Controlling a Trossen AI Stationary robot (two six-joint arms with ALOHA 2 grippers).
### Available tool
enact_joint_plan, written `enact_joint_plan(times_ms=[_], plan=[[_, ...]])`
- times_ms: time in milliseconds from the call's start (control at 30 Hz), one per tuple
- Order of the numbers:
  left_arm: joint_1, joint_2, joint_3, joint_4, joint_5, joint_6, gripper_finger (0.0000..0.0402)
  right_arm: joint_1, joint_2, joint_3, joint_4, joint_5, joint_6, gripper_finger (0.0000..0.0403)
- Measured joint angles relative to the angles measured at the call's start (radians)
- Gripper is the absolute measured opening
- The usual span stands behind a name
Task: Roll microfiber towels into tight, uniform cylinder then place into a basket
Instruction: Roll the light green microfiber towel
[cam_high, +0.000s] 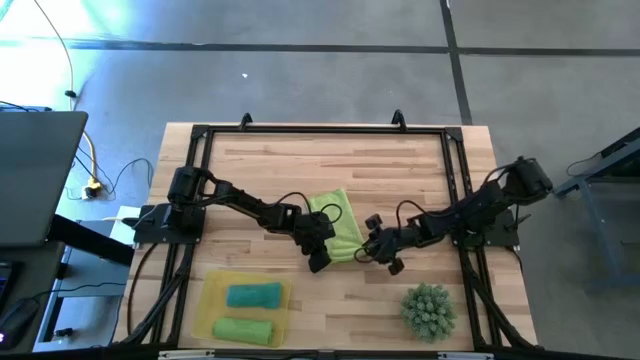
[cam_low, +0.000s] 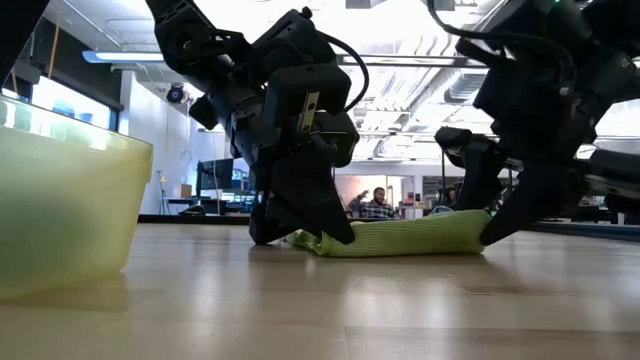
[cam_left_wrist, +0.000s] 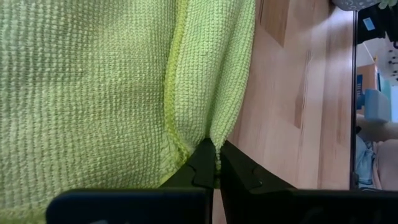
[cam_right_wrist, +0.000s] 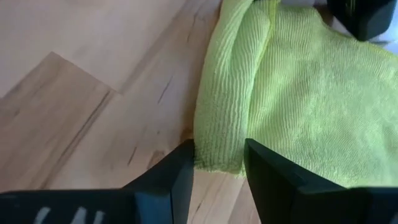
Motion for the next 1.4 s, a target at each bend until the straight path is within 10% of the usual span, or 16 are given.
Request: enact_joint_plan(times_ms=[433,1000,1400], plan=[[0.000,-0.007,0.000,-0.002,0.005,0.000,0.0004,-0.008,0.040,0.000,0.033,-0.038,0.131,0.0009],[-0.064,-0.144,-0.003,-0.128,-0.120,0.240,0.0098,-0.250,0.040,0.002,0.030,-0.462,0.814,0.0001],[-0.210,-0.123,0.001,0.019,-0.658,0.591,0.0119,-0.289,0.041,0.002,0.000,-0.458,0.876,0.0001]])
